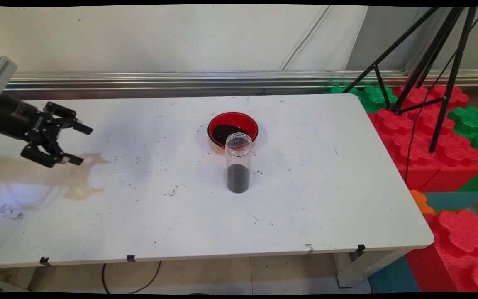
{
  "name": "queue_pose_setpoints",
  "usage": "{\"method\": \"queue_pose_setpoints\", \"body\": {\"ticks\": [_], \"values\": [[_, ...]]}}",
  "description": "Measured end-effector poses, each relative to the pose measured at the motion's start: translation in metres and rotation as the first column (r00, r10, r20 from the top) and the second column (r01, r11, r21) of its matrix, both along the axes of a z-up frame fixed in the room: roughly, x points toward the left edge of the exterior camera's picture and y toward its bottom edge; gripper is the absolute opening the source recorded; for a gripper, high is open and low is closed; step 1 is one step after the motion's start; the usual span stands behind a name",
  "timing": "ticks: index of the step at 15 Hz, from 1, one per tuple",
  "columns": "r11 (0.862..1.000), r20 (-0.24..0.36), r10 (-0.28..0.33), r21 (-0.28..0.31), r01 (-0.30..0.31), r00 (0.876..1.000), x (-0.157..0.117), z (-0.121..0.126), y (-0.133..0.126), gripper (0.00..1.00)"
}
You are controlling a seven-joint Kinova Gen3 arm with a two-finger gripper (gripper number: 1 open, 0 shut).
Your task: Pick up the black seasoning powder from the table
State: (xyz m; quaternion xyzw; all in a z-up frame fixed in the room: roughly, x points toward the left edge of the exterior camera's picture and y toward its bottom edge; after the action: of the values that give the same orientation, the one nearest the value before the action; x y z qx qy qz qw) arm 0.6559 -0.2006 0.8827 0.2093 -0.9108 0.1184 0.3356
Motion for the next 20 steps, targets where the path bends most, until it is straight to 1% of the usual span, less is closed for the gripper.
{"method": "queue_pose_setpoints", "body": {"ticks": [7, 9, 13, 17, 20], "values": [[1.000, -0.050, 0.001, 0.001, -0.001, 0.999, -0.045, 0.006, -0.014, 1.00], [1.000, -0.073, 0.003, 0.007, -0.002, 0.997, -0.063, 0.007, -0.020, 1.00], [1.000, -0.101, 0.007, 0.013, -0.005, 0.995, -0.088, 0.008, -0.029, 1.00], [1.000, -0.125, 0.006, 0.012, -0.005, 0.992, -0.111, 0.006, -0.039, 1.00], [1.000, -0.146, 0.005, 0.007, -0.004, 0.989, -0.135, 0.000, -0.051, 1.00]]}}
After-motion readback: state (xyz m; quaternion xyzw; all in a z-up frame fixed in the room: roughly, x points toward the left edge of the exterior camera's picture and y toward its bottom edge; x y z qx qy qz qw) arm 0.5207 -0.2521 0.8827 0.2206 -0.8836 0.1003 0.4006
